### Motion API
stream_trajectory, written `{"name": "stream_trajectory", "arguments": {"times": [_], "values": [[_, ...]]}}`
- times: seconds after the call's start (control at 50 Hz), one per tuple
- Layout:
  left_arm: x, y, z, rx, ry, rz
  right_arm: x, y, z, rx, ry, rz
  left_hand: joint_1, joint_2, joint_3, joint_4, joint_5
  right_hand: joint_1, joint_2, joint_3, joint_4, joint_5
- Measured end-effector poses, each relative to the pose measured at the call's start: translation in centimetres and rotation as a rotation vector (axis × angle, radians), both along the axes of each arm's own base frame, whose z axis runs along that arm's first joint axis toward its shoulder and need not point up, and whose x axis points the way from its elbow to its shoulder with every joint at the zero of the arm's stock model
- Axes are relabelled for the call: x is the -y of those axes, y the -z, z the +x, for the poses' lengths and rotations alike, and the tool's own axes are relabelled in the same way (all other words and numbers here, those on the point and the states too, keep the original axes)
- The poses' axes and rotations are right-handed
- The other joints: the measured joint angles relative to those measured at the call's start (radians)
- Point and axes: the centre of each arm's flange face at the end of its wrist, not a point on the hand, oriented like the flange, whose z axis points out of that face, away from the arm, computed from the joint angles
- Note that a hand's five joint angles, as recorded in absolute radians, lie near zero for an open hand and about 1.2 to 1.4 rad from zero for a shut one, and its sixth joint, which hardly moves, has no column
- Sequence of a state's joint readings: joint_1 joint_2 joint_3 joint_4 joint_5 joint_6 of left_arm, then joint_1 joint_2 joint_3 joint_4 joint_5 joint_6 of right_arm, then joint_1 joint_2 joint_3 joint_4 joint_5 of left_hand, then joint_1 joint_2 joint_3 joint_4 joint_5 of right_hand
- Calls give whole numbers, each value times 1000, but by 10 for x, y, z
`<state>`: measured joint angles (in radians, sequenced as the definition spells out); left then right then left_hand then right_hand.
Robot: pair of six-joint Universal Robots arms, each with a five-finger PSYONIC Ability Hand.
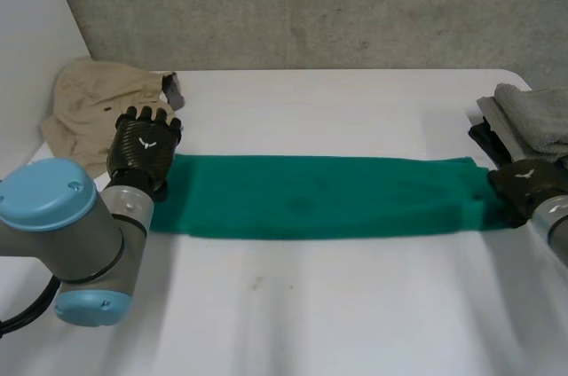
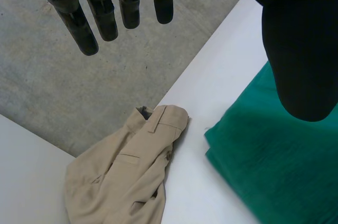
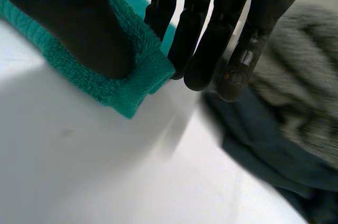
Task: Fold the laundry.
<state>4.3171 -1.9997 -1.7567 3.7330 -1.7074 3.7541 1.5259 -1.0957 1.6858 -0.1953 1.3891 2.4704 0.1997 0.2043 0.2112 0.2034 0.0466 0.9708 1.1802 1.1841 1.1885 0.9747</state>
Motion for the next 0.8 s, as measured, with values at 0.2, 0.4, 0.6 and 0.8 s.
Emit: {"name": "stream_trajectory", "arguments": {"times": [0.2,0.4,0.6,0.8], "values": [[-2,-6,2,-5,-3,-9,11,-26,-56,-154,107,-71,0,0,0,0,0,-1,0,0,2,0],[-4,-12,7,-11,-15,-12,11,-61,-20,-282,-34,-221,0,0,0,0,0,14,0,0,2,9],[-7,-23,9,-23,-19,-37,-43,-94,147,-114,-516,-498,0,0,0,0,0,14,0,0,3,11],[-9,-24,13,-23,-29,-34,-122,-38,285,28,-1015,-566,0,0,0,0,0,14,0,0,3,16]]}}
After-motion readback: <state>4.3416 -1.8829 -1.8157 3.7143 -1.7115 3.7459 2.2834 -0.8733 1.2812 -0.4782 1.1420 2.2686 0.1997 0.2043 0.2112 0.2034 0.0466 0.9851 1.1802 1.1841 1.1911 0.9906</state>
